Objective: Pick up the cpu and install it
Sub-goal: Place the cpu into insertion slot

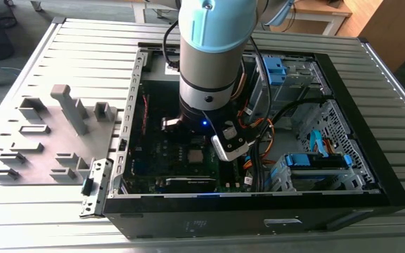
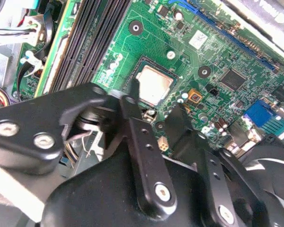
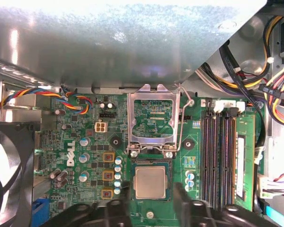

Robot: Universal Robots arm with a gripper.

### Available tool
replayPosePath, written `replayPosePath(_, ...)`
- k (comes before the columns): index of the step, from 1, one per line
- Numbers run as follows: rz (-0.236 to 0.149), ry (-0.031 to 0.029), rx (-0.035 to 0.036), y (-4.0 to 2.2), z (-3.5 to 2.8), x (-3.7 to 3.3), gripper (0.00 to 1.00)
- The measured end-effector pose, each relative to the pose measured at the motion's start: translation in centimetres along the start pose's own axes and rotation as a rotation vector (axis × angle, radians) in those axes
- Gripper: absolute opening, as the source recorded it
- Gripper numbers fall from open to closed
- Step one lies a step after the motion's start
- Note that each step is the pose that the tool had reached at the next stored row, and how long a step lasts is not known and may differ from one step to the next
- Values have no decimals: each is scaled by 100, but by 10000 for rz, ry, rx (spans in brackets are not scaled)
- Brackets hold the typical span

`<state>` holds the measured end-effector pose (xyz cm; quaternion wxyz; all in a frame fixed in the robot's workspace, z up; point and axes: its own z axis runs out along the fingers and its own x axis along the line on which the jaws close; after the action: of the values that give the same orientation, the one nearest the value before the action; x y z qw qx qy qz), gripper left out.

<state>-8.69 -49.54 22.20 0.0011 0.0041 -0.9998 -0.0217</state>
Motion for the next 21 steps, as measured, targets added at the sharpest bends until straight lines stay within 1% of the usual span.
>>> replayPosePath(3, 0, 0, 1, 0, 0, 0, 35)
replayPosePath(4, 0, 0, 2, 0, 0, 0, 35)
replayPosePath(5, 0, 0, 1, 0, 0, 0, 29)
replayPosePath(6, 1, 0, 3, 0, 0, 0, 29)
replayPosePath(8, 0, 0, 4, 0, 0, 0, 17)
replayPosePath(9, 0, 0, 4, 0, 0, 0, 17)
replayPosePath(10, 0, 0, 5, 0, 0, 0, 11)
replayPosePath(14, 1, 0, 5, 0, 0, 0, 11)
replayPosePath(15, 52, -1, 5, 0, 0, 0, 11)
replayPosePath(19, 596, -26, 0, -1, 14, 0, 11)
replayPosePath(21, 724, -32, 1, -1, 27, 0, 11)
